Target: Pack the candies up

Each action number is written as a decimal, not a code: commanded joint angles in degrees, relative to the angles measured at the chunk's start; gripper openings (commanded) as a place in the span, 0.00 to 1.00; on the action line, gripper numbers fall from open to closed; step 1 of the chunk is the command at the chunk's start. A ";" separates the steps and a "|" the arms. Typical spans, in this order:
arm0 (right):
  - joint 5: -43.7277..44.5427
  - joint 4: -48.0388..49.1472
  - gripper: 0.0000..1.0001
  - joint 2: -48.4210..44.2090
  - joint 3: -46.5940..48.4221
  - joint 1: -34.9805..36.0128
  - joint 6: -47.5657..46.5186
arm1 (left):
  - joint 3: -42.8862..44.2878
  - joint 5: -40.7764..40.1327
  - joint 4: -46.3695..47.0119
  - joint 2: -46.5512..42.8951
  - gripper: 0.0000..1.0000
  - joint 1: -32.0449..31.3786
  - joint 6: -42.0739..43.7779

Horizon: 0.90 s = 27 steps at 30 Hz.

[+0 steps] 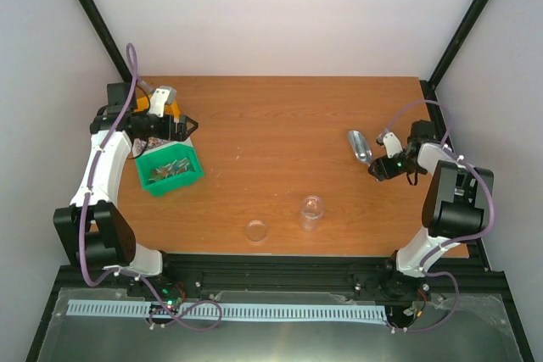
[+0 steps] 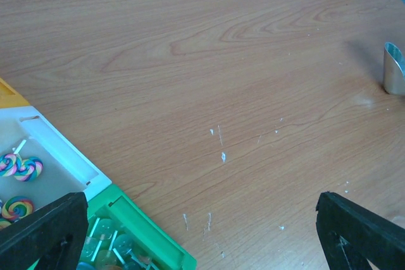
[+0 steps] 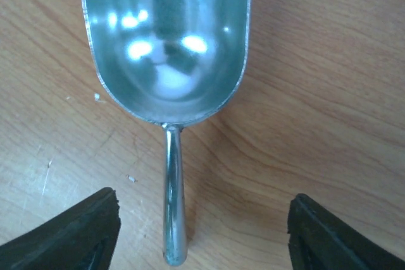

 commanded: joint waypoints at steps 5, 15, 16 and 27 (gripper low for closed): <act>-0.57 2.32 0.60 2.53 -1.00 0.21 -1.11 | 0.69 2.86 -1.00 0.16 1.00 -0.14 2.01; -0.39 3.70 0.37 4.35 -2.59 2.19 -1.14 | 0.06 3.27 -0.88 0.79 1.00 -0.14 1.99; -0.46 3.82 0.35 4.25 -2.92 2.39 -1.13 | -0.13 3.24 -0.76 0.72 1.00 -0.13 2.08; -4.29 -6.92 0.03 -1.92 3.42 4.07 -4.87 | 0.61 5.12 -2.31 1.38 1.00 -0.14 3.53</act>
